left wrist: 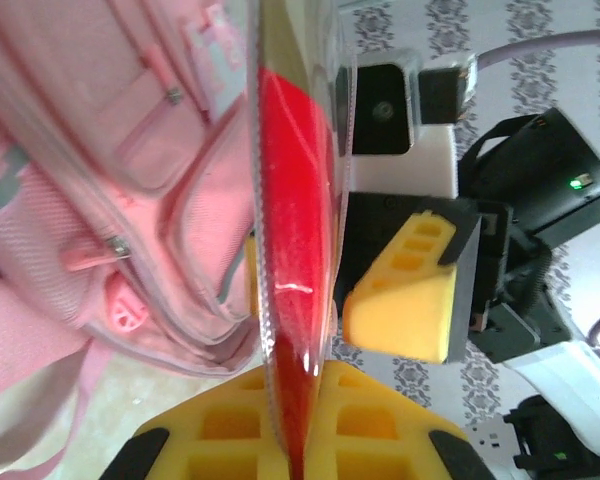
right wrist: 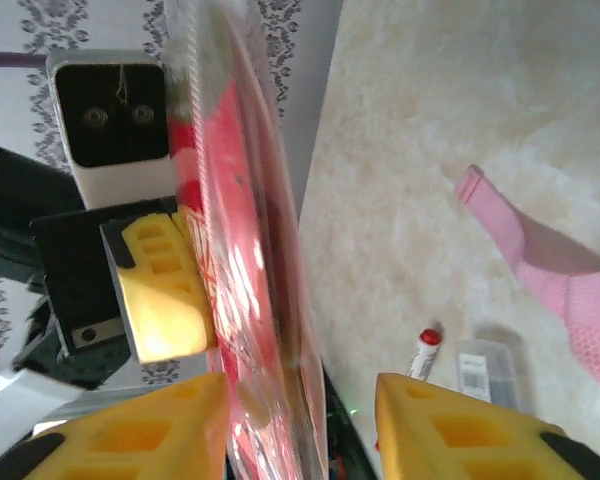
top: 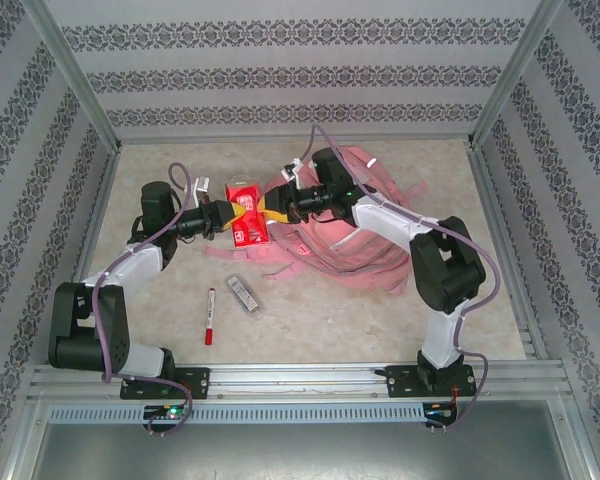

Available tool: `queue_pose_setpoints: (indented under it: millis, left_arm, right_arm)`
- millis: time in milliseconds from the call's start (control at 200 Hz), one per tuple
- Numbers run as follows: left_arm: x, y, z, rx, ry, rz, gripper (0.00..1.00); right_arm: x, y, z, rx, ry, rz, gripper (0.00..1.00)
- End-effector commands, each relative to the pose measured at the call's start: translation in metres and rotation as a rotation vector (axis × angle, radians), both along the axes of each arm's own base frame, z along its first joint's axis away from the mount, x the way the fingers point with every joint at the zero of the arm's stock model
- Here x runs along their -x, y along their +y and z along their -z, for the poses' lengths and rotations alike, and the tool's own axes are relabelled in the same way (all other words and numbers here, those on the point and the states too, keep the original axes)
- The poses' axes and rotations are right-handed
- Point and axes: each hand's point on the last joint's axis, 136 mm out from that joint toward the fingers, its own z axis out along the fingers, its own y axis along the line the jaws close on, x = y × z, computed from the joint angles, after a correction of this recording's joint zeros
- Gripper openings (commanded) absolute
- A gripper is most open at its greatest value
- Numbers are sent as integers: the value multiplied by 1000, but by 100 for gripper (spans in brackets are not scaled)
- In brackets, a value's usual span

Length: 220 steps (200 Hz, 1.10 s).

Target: Pack the student bag

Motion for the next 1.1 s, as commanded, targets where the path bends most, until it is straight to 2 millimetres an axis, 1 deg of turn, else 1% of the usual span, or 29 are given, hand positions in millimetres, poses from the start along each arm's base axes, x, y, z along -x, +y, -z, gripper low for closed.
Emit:
queue_pose_setpoints:
  millis: [0,120,200,260,340,390,440,520,610,635,665,675,680,685,690,695,700,705,720,744,809,844,889,944,984,1009,1049,1069,1094]
  left_arm:
    - [12,-15,-32,45,-131,98,0]
    - [20,-30,-37,51,-143,152,0]
    - [27,-42,-39,44,-145,199,0]
    - [30,-49,-37,33,-141,222,0]
    - [32,-54,-41,31,-154,233,0]
    - [33,-56,-44,36,-163,237,1]
    - [35,-59,-46,37,-161,246,2]
    - [37,-64,-46,29,-161,263,4]
    - [38,-70,-45,22,-158,274,4]
    - [39,-73,-45,23,-159,280,4]
    - [40,-76,-45,27,-157,289,4]
    - [40,-77,-46,29,-158,291,3]
    - [40,-77,-46,30,-158,292,3]
    - [40,-78,-46,31,-158,293,3]
    - [40,-78,-46,32,-158,293,3]
    - [40,-79,-46,32,-158,295,2]
    - [40,-79,-46,34,-157,296,2]
    - [39,-80,-47,35,-158,296,2]
    - [40,-81,-46,39,-155,301,1]
    - [40,-83,-48,46,-156,308,1]
    - [40,-88,-47,54,-154,323,1]
    - [40,-89,-46,54,-155,332,1]
    - [42,-92,-45,54,-146,345,1]
    - [44,-93,-44,52,-144,352,2]
    - [44,-93,-44,47,-147,348,3]
    - [44,-92,-43,43,-147,344,7]
    - [44,-91,-42,29,-159,332,24]
    - [43,-91,-42,18,-171,326,28]
    - [43,-90,-38,-2,-171,316,29]
  right_arm:
    - [14,-16,-38,-104,-110,-65,47]
    - [29,-25,-51,-159,-136,-127,53]
    - [35,-24,-55,-173,-148,-144,53]
    - [35,-23,-58,-178,-150,-142,46]
    - [31,-23,-59,-182,-145,-124,30]
    - [26,-25,-58,-177,-133,-100,18]
    - [22,-28,-57,-173,-127,-75,9]
    - [21,-34,-58,-173,-130,-61,7]
    - [24,-36,-60,-180,-130,-64,4]
    - [25,-36,-61,-185,-133,-70,4]
    - [29,-35,-65,-198,-141,-85,14]
    - [30,-35,-65,-200,-143,-88,14]
    - [30,-34,-66,-202,-145,-91,17]
    - [31,-34,-66,-204,-147,-94,17]
    - [32,-34,-67,-206,-149,-98,21]
    - [33,-33,-67,-209,-152,-101,26]
    - [33,-33,-67,-209,-152,-101,26]
    - [33,-33,-68,-210,-154,-103,32]
    - [35,-33,-69,-212,-157,-110,41]
    - [37,-31,-69,-214,-161,-117,44]
    - [42,-29,-71,-221,-171,-138,44]
    - [43,-27,-71,-225,-173,-147,40]
    - [43,-27,-71,-225,-176,-141,28]
    - [39,-28,-70,-222,-177,-120,11]
    - [35,-31,-70,-220,-178,-100,5]
    - [32,-34,-70,-218,-177,-82,4]
    - [26,-41,-69,-211,-174,-46,1]
    - [22,-46,-68,-206,-170,-22,0]
    - [16,-53,-68,-198,-166,12,0]
